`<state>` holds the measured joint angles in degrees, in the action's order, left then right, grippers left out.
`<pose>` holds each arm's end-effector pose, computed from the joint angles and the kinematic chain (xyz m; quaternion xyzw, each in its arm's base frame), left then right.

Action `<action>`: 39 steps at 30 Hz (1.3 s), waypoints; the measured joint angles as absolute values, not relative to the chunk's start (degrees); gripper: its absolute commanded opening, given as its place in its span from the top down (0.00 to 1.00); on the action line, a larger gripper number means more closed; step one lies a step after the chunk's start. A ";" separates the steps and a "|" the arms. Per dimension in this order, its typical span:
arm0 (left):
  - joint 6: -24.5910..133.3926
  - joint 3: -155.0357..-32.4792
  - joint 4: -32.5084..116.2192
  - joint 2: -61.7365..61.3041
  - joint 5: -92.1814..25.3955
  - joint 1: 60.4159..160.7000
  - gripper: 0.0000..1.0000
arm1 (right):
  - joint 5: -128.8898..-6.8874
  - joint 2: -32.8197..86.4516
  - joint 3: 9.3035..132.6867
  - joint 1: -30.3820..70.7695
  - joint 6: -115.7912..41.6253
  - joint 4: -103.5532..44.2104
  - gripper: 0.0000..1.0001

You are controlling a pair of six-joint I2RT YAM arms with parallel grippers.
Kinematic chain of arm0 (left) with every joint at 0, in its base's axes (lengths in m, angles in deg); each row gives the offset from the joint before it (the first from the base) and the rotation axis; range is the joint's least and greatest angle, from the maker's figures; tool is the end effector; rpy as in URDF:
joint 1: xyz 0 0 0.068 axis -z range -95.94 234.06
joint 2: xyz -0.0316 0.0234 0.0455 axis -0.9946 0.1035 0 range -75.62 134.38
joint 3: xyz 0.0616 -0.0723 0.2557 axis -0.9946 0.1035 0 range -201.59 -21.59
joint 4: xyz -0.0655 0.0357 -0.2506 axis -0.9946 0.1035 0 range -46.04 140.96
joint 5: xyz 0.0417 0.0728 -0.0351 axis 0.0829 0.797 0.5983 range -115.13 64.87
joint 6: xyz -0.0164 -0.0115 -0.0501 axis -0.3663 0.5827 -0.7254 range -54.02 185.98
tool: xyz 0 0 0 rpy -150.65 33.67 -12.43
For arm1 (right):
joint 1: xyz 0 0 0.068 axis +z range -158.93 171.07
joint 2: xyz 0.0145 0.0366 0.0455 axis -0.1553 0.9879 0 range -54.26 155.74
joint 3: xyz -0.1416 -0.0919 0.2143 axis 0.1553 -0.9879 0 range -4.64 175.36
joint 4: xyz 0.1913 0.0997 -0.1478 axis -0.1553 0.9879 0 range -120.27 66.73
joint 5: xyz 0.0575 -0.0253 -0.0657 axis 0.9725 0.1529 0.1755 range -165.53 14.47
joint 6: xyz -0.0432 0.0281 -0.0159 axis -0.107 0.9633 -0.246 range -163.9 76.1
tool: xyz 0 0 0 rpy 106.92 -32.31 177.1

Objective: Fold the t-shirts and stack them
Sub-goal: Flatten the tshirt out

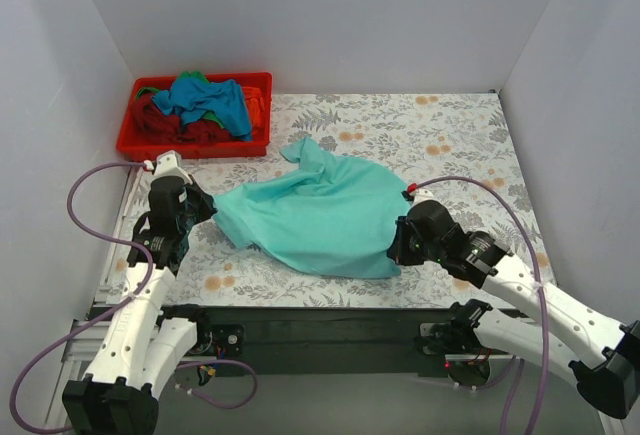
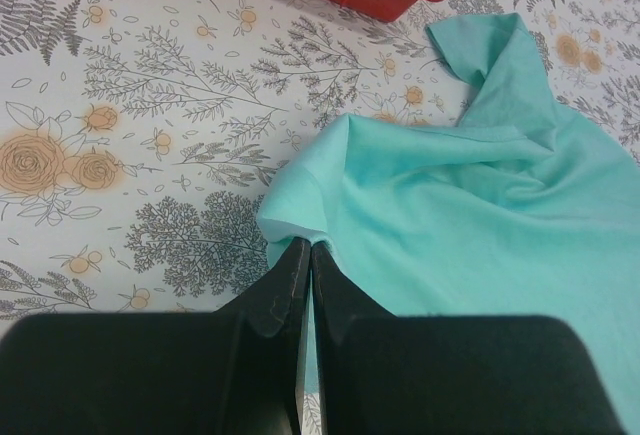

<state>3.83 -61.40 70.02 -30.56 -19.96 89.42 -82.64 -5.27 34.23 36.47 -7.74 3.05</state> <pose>0.1761 -0.0133 0.2807 -0.4336 0.7555 -0.2393 0.4289 0.1281 0.1236 0.2536 -0.0495 0.9158 0.2145 0.3359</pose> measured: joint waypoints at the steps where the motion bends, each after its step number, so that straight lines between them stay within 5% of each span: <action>1: 3.83 -61.40 70.05 -30.65 -19.92 89.42 1.00 | -82.69 -6.17 34.30 36.47 -7.58 4.23 0.99; 10: 3.85 -61.40 70.02 -31.48 -19.77 89.42 1.00 | -84.39 -8.70 43.19 36.47 -6.77 13.15 0.99; 17: 4.03 -61.40 70.00 -31.15 -19.83 89.42 1.00 | -89.53 2.22 45.18 35.19 -10.14 13.11 0.98; 21: 4.16 -61.40 70.02 -30.19 -20.05 89.42 1.00 | -88.39 14.51 49.64 28.87 -14.58 9.57 0.77; 22: 4.22 -61.40 70.02 -30.06 -20.07 89.42 1.00 | -88.15 17.39 51.72 27.08 -15.78 8.72 0.61; 27: 4.27 -61.40 70.00 -29.97 -20.27 89.42 1.00 | -87.37 27.75 63.17 22.55 -20.39 4.34 0.44; 31: 4.29 -61.40 69.96 -29.95 -20.64 89.42 1.00 | -85.77 24.06 60.96 23.12 -21.35 2.33 0.40; 39: 4.73 -61.40 69.30 -29.58 -21.60 89.42 1.00 | -82.75 -1.56 36.42 24.45 -17.33 2.51 0.45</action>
<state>4.73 -61.40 69.30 -29.58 -21.60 89.42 -82.75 -1.56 36.42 24.45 -17.33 2.51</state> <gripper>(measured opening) 0.008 0.569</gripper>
